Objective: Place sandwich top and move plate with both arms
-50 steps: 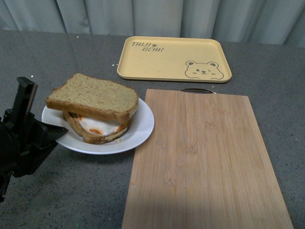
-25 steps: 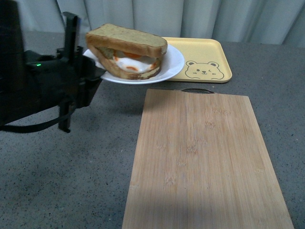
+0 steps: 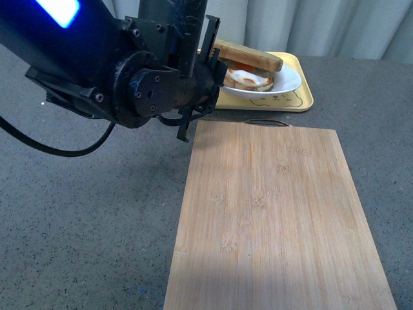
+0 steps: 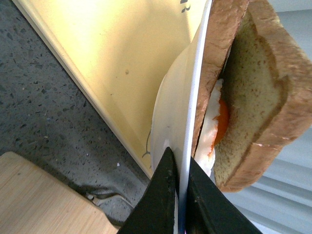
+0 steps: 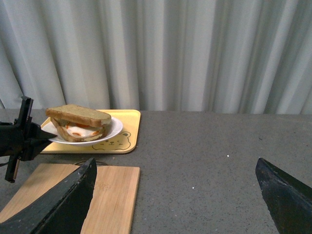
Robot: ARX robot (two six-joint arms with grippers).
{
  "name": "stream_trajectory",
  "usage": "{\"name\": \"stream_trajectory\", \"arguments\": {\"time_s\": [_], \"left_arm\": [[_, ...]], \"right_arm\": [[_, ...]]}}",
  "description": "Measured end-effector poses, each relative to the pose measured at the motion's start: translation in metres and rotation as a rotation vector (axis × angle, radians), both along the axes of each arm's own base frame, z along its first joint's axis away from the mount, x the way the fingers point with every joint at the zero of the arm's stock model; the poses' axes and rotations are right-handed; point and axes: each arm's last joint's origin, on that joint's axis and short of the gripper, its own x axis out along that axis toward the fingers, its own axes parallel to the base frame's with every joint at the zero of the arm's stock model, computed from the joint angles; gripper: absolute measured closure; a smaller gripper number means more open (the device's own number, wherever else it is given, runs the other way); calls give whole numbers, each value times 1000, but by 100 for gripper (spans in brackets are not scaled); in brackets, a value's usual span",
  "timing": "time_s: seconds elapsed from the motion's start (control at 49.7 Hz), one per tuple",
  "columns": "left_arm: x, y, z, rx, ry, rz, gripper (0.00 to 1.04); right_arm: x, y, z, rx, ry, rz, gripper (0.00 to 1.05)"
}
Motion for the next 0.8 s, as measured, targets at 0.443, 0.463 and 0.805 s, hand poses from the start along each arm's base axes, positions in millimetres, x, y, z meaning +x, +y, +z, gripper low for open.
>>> {"name": "stream_trajectory", "arguments": {"time_s": [0.443,0.463,0.805], "left_arm": [[32,-19,3,66,46,14,101],[32,-20,2,82,58,6,101],[21,-13,11,228,45,-62,38]], "right_arm": [[0,0,0,0,0,0,9],[0,0,0,0,0,0,9],[0,0,0,0,0,0,9]]}}
